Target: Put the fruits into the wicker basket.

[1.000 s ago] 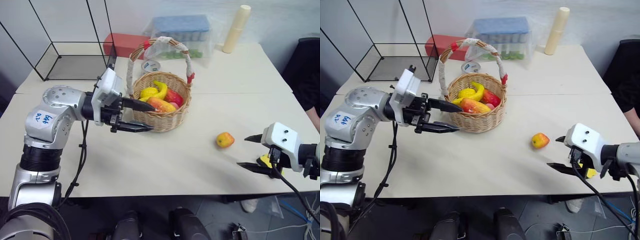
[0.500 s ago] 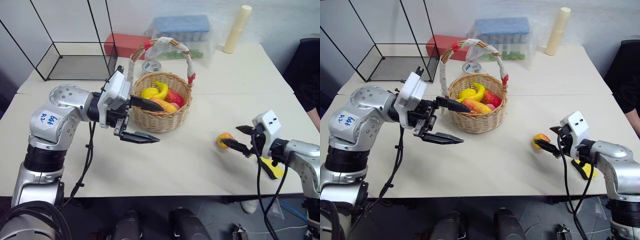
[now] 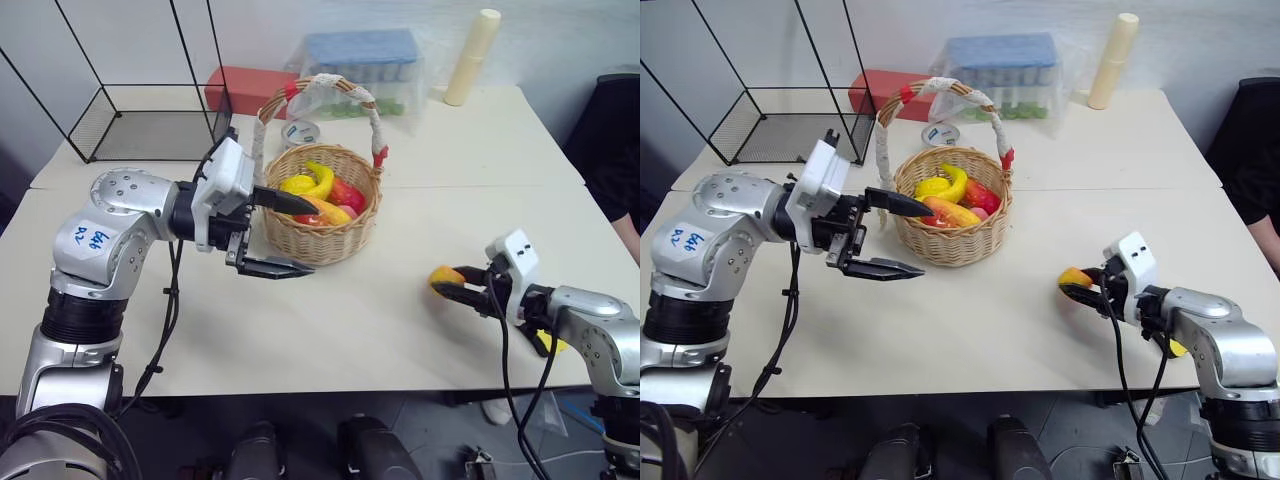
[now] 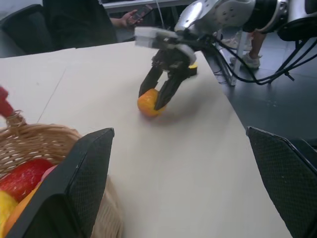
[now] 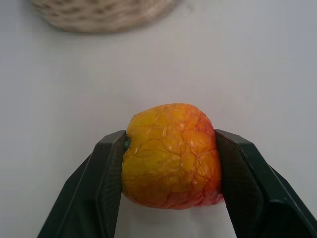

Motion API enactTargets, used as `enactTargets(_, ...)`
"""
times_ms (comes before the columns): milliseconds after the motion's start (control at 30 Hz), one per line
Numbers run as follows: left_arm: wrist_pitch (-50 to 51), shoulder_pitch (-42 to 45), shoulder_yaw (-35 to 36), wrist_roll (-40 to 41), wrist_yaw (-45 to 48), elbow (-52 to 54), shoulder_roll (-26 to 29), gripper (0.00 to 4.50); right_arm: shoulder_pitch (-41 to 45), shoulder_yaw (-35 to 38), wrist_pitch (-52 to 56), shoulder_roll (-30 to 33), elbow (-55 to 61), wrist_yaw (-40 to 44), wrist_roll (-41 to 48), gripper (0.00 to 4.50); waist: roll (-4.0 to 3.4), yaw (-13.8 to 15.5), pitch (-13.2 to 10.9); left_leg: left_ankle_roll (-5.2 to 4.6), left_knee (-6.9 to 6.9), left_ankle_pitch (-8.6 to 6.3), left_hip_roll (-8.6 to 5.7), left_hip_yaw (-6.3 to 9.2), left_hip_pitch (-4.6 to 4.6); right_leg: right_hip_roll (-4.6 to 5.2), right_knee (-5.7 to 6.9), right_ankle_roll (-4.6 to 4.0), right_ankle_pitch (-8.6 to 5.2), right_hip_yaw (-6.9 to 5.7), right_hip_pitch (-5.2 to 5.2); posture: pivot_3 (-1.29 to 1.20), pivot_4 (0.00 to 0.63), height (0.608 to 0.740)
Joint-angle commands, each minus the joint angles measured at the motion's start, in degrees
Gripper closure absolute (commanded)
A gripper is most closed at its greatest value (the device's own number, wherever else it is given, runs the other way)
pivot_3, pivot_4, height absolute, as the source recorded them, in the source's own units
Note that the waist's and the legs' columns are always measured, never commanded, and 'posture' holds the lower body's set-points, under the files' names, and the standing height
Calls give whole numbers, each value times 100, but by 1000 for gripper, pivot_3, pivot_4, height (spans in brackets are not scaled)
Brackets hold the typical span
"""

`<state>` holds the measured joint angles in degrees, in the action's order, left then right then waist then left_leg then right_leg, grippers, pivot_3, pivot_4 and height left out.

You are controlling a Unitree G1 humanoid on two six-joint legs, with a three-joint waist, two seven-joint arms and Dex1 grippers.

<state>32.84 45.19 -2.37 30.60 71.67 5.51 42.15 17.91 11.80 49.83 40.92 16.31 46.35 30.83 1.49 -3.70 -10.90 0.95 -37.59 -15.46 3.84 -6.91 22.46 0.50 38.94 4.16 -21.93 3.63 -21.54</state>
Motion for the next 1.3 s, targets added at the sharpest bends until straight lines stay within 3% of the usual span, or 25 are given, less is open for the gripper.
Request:
enactTargets(33, -32, -9, 300, 4, -86, -112, 173, 0, 949, 249, 459, -243, 676, -398, 741, 2205, 0, -42, 0, 4, 2, 3, 0, 0, -1, 0, 3, 0, 0, -1, -1, 0, 150, 740)
enactTargets(233, 51, -50, 454, 57, -230, -126, 238, 0, 2711, -828, 269, -1103, -40, -1169, 156, 2205, 1, -77, 0, 16, 34, 12, -2, 10, -4, 4, -4, -4, -1, -7, -10, 0, 150, 740)
enactTargets(433, -10, -78, 447, -8, -376, -20, 188, 0, 3322, -1865, -906, -1624, -1599, -1274, -1035, 2205, 1, -78, 0, 10, 32, 11, -9, 7, 21, 16, -6, -5, -1, -7, -34, 0, 150, 740)
enactTargets(533, 6, -73, 503, 18, -474, -37, 173, 0, 3402, -2001, -1155, -1679, -1840, -1291, -1349, 1209, 1, -78, 0, 5, 7, 15, -10, 6, 90, 19, 27, -5, 0, -6, -102, 0, 150, 740)
enactTargets(633, 39, -99, 535, 65, -515, 1, 185, 0, 3442, -1840, -1119, -1747, -1676, -1286, -1279, 186, 1, -93, 0, 5, -1, 15, -9, 6, 100, 19, 50, -5, 0, -6, -121, 0, 150, 740)
enactTargets(667, 46, -123, 548, 77, -530, 20, 188, 0, 3417, -1771, -1110, -1749, -1495, -1248, -1202, 48, 1, -94, 0, 7, -2, 16, -7, 7, 99, 18, 53, -5, -1, -7, -121, 0, 150, 740)
enactTargets(800, 2, -199, 576, 37, -658, -6, 155, 0, 3146, -1200, -588, -1614, -365, -1213, -578, 48, 1, -117, 0, 14, -4, 21, -4, 6, 95, 12, 59, -6, -1, -5, -120, 0, 150, 740)
enactTargets(933, -2, -96, 562, 55, -705, -26, 129, 0, 2956, -681, -182, -1537, -199, -1742, -568, 48, 2, -98, 0, 17, -3, 23, -3, 12, 93, 14, 58, -6, -1, -10, -113, 0, 150, 740)
enactTargets(1300, -70, 165, 545, 21, -756, -194, 48, 0, 3756, -1161, -1746, -2256, -2837, -1990, -1504, 48, 1, -159, 0, 27, 16, 36, -3, -4, 82, 4, 60, -8, -2, 0, -122, 0, 150, 740)
